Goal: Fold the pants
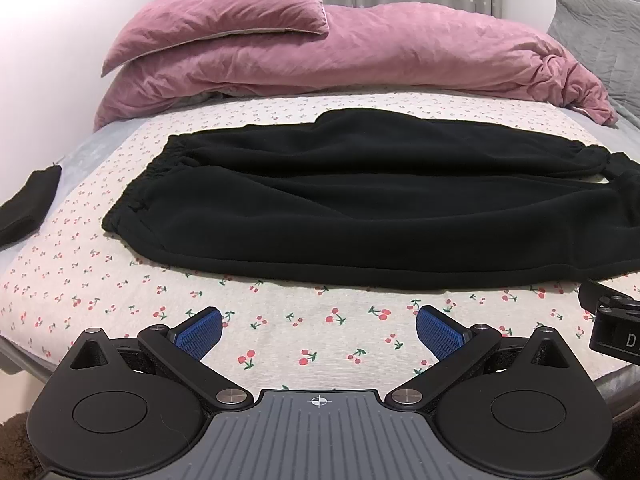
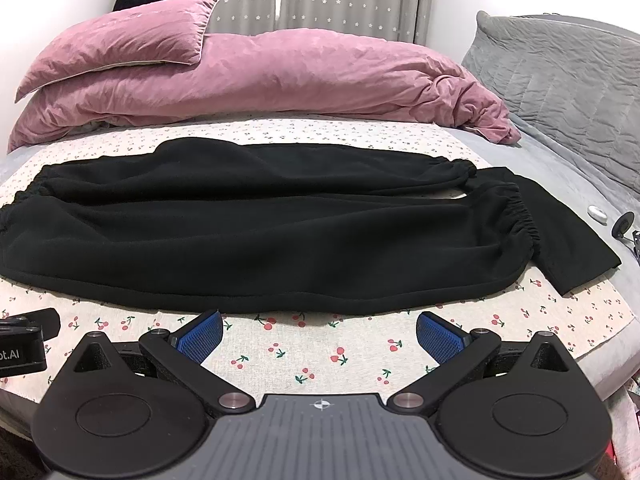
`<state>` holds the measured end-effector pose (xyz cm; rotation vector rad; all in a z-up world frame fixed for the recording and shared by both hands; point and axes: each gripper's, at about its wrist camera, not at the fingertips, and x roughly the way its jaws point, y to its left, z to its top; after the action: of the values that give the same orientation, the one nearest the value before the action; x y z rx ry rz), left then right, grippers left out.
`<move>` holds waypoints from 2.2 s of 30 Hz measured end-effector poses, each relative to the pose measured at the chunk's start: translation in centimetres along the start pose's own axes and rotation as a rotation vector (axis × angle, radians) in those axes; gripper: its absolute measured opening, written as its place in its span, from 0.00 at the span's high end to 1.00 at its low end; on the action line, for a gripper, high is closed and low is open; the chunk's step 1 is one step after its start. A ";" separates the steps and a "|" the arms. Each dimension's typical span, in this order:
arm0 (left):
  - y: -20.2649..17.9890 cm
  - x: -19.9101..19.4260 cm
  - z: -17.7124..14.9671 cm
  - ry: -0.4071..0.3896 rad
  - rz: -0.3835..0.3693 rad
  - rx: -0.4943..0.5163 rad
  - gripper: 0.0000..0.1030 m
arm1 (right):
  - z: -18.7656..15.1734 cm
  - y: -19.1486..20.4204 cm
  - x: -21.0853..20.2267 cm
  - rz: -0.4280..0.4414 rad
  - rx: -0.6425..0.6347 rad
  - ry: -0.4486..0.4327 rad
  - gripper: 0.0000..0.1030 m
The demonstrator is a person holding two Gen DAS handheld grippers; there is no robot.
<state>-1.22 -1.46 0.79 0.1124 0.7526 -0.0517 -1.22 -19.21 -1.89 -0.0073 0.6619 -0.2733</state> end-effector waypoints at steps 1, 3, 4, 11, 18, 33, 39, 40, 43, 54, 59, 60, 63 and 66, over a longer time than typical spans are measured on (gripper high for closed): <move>0.1 0.0 0.0 0.001 0.000 -0.001 0.00 | 0.0 0.0 0.0 -0.001 -0.001 0.000 0.00; 0.2 0.2 0.0 0.004 0.002 -0.003 0.00 | 0.0 0.1 0.1 -0.004 -0.001 0.002 0.00; 0.3 0.2 -0.1 0.005 0.003 -0.004 0.00 | 0.0 0.2 0.1 -0.004 -0.001 0.003 0.00; 0.6 0.9 0.0 0.014 0.010 -0.018 0.00 | 0.0 0.4 0.7 -0.023 -0.010 0.013 0.00; 2.1 2.5 0.2 0.015 0.004 -0.067 0.00 | 0.0 -0.7 1.7 -0.071 -0.004 -0.007 0.00; 14.6 9.1 2.5 0.104 -0.095 -0.278 0.00 | 2.9 -9.0 8.8 0.030 0.088 0.245 0.00; 21.8 11.8 2.8 0.087 -0.198 -0.503 0.01 | 2.0 -12.9 10.3 0.098 0.223 0.295 0.07; 22.7 12.4 2.6 0.088 -0.209 -0.548 0.02 | 1.7 -13.6 10.3 0.110 0.263 0.296 0.07; 25.1 13.3 1.8 0.034 -0.273 -0.676 0.05 | 0.8 -14.9 9.9 0.141 0.353 0.255 0.11; 28.0 15.5 -0.5 -0.027 -0.408 -0.921 0.69 | 0.6 -20.5 11.2 0.087 0.698 0.127 0.39; 28.5 16.5 -0.8 -0.005 -0.429 -0.968 0.96 | -0.6 -23.0 11.8 0.041 0.899 0.074 0.95; 28.6 16.6 -0.9 -0.006 -0.427 -0.976 0.96 | -1.0 -23.2 11.7 0.035 0.920 0.075 0.94; 28.2 15.1 -0.6 -0.037 -0.359 -0.911 0.97 | -1.1 -22.6 9.6 0.001 0.894 0.033 0.95; 28.7 13.0 -0.5 -0.077 -0.308 -0.867 0.97 | -0.6 -22.1 6.8 -0.037 0.823 -0.011 0.95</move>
<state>10.47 26.96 -6.08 -0.8275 0.6566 -0.0191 -1.95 -42.23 -4.37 0.7657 0.4999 -0.5651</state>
